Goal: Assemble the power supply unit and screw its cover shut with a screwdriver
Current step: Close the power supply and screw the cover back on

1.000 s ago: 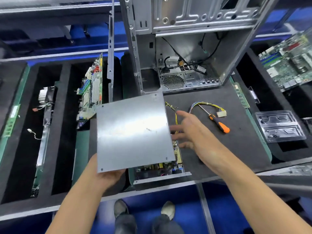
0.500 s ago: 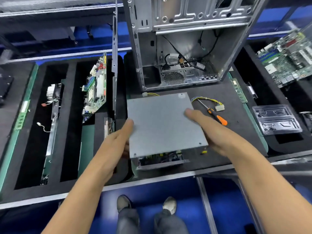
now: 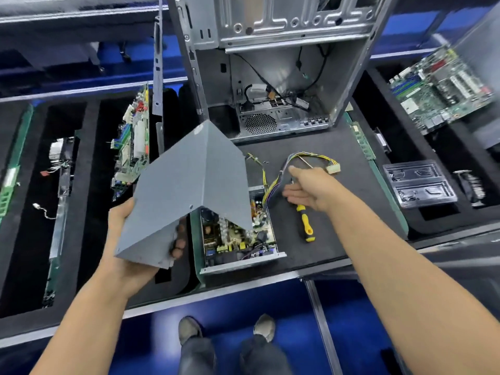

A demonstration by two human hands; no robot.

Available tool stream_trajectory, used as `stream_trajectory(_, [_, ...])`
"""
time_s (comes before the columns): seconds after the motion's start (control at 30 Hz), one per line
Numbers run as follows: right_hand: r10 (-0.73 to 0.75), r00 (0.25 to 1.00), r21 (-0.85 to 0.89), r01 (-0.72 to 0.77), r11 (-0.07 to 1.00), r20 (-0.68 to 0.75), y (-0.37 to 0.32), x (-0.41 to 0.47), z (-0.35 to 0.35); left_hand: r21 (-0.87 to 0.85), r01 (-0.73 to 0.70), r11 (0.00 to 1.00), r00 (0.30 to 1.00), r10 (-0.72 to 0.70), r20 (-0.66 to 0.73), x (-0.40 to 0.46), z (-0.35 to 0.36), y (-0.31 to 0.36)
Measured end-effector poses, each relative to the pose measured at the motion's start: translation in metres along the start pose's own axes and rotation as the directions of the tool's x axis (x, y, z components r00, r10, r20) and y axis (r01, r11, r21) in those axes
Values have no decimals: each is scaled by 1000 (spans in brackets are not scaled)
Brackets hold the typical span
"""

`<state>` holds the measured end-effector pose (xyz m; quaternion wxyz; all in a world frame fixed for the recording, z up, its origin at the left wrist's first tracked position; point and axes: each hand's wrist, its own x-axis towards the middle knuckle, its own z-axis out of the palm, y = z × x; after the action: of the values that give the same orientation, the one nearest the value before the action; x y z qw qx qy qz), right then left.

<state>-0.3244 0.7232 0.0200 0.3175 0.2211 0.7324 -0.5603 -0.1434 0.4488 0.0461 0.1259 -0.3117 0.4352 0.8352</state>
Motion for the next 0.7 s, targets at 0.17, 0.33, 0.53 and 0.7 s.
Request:
stream_trajectory(0.17, [0,999,131,-5,991,38,0,12,19,-28,-4,1000,1000,4,4,4,-14,-10])
stream_trajectory(0.33, [-174,979,69,167,984,109,-4,16,25,-26,-25,999,1000,25,-2,11,-17,-19])
stream_trajectory(0.53, [-278,940,-180,313,932,196,-16,27,29,16,-23,1000,996,24,-89,16,-17,-29])
stream_trajectory(0.7, [-384,905,-333,424,842,183,-23,35,33,85,-14,996,987,28,-157,18,-18,-34])
